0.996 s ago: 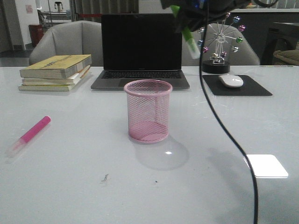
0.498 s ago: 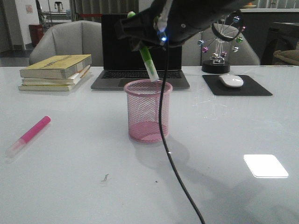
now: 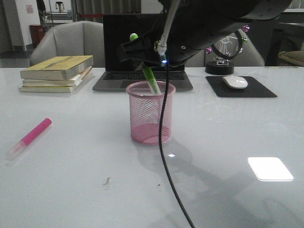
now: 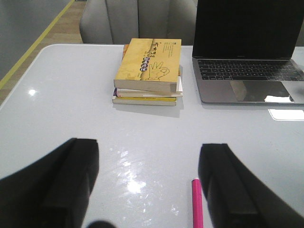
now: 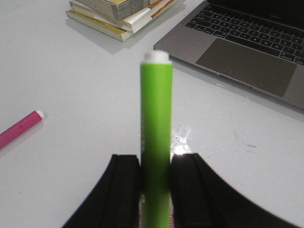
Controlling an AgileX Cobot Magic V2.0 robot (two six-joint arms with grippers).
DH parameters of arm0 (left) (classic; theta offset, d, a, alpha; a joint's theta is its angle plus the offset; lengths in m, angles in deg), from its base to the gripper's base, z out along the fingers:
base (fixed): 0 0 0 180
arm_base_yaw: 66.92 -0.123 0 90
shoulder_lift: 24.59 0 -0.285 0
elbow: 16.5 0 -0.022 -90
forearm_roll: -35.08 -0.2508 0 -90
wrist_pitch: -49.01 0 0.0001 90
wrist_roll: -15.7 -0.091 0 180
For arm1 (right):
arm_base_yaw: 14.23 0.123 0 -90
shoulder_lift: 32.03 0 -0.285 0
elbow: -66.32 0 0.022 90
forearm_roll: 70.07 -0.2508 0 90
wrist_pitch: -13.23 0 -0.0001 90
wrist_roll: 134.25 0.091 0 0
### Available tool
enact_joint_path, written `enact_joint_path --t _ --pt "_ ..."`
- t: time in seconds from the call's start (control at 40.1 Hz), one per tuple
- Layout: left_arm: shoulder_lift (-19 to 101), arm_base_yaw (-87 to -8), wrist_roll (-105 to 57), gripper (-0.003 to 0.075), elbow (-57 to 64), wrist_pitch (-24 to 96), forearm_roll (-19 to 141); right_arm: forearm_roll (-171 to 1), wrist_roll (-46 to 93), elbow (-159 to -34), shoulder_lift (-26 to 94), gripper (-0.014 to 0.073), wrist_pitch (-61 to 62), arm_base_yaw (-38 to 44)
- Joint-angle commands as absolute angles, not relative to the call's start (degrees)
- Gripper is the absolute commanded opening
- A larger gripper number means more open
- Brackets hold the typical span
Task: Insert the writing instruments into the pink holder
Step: 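Lower the green marker into the holder and open the right gripper, then raise the right gripper away from the holder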
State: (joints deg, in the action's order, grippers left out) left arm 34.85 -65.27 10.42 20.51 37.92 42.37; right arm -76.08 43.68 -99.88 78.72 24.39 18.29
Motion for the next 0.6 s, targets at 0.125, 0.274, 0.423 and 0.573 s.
enact_joint_path --t 0.125,0.274,0.423,0.573 --pt "34.47 -64.94 10.74 0.0507 18.43 42.87 42.30 -76.17 43.20 -101.55 75.22 0.0395 26.60 18.01" --pt "34.47 -64.94 10.74 0.0507 18.43 42.87 42.21 -76.12 43.20 -101.55 72.22 0.0395 19.95 16.74" --pt "34.47 -64.94 10.74 0.0507 18.43 42.87 42.09 -76.12 43.20 -101.49 66.49 0.0395 14.32 13.05" --pt "34.47 -64.94 10.74 0.0507 18.43 42.87 42.09 -74.67 43.20 -101.49 60.37 0.0395 6.94 7.34"
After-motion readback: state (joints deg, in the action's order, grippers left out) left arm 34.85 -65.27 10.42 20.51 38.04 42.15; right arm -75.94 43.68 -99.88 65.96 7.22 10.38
